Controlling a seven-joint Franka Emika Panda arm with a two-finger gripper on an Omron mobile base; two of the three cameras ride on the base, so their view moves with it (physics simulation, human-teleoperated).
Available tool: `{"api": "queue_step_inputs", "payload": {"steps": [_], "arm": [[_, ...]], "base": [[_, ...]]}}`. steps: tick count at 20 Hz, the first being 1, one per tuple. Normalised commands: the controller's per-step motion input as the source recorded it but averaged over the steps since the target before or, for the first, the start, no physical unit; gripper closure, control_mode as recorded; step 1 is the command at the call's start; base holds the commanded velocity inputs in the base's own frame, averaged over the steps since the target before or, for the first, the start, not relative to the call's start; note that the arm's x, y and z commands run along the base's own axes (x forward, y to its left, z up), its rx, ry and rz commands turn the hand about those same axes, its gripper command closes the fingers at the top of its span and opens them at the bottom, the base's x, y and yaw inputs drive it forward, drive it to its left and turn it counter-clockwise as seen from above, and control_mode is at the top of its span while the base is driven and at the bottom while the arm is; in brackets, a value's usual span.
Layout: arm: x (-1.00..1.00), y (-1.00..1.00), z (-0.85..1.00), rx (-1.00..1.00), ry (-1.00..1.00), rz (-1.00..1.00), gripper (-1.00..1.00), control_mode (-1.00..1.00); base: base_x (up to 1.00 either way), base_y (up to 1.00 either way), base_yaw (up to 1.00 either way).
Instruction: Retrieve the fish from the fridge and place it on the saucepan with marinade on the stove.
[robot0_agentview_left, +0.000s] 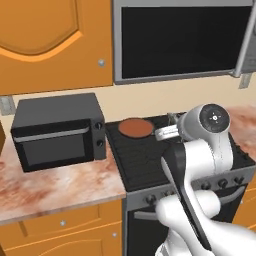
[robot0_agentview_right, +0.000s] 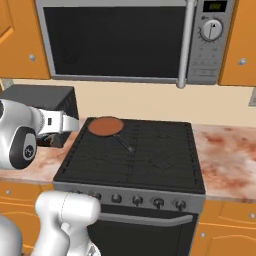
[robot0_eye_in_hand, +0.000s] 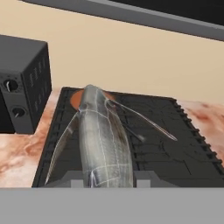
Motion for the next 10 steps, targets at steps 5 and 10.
{"api": "queue_step_inputs", "payload": {"steps": [5,10], "arm": [[0.00,0.00,0.00,0.00,0.00,0.00,1.00,1.00],[0.00,0.00,0.00,0.00,0.00,0.00,1.00,1.00]], "base": [[0.53,0.00,0.00],[0.53,0.00,0.00]]}}
